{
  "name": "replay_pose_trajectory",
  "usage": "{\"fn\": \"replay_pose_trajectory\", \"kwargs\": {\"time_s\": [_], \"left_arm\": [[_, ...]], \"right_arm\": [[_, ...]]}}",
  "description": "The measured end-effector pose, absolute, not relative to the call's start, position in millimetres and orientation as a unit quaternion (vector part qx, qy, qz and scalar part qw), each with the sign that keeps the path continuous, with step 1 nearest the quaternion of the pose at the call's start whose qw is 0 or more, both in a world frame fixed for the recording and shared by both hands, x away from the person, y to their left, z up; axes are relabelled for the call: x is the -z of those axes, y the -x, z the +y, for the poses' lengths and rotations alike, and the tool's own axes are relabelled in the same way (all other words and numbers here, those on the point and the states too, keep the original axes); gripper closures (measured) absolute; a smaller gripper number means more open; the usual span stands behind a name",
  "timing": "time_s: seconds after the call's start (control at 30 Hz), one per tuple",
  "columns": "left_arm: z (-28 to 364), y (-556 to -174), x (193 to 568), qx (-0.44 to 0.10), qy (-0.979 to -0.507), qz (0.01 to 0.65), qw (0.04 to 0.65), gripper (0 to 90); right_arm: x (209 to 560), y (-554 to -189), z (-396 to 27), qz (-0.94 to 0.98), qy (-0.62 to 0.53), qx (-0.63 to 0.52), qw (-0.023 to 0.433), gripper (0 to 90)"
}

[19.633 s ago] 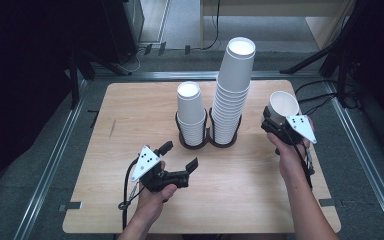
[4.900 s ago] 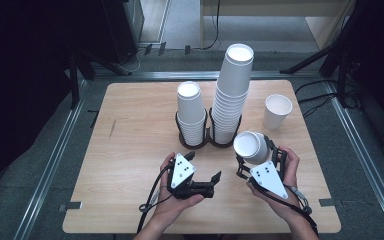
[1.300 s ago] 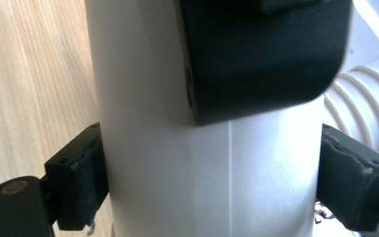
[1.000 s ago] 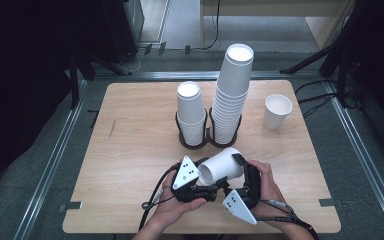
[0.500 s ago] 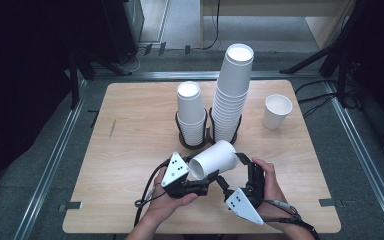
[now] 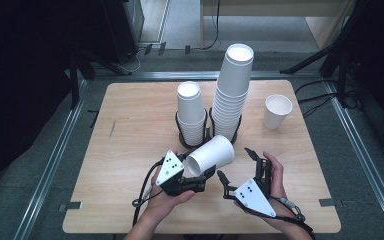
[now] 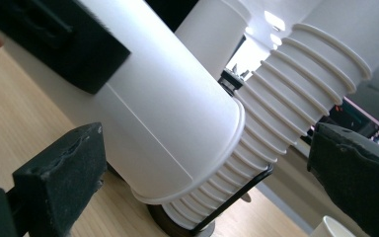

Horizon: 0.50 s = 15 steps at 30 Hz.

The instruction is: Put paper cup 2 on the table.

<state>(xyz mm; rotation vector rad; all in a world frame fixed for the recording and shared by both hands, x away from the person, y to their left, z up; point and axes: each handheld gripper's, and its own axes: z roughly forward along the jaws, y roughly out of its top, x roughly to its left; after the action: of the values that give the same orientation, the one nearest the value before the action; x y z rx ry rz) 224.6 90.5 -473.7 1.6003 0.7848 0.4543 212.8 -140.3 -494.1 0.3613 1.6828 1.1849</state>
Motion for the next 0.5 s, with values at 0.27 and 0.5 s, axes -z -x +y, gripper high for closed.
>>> {"fn": "replay_pose_trajectory", "kwargs": {"time_s": [0.27,0.5], "left_arm": [[96.5,-221.4,470.9,-0.216,-0.652,0.335,0.646,21.9],[95.3,-217.7,471.7,-0.235,-0.63,0.327,0.664,21.9]], "right_arm": [[483.5,-214.8,-139.4,0.659,-0.271,-0.534,0.455,2.0],[469.1,-212.6,-143.2,0.601,-0.372,-0.601,0.372,2.0]]}}
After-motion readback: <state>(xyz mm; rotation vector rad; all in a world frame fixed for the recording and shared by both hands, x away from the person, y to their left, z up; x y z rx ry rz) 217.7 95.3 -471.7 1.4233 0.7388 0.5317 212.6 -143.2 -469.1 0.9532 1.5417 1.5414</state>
